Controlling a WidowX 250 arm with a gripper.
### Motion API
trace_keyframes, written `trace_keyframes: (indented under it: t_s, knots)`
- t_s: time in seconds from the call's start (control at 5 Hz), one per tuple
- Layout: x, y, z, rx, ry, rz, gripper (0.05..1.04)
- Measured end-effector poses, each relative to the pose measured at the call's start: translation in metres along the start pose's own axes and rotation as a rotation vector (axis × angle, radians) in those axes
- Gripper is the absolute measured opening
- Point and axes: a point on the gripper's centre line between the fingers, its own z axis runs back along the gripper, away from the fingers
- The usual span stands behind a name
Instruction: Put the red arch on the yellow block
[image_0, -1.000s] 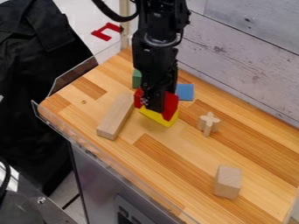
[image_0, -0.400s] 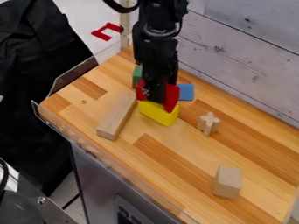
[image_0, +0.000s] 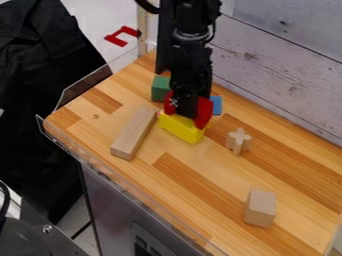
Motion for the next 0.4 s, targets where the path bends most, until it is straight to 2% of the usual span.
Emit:
trace_keyframes:
  t_s: [0.4]
  knots:
    - [-0.0003, -0.0012, -0.0004, -0.003, 0.002, -0.015, 0.571]
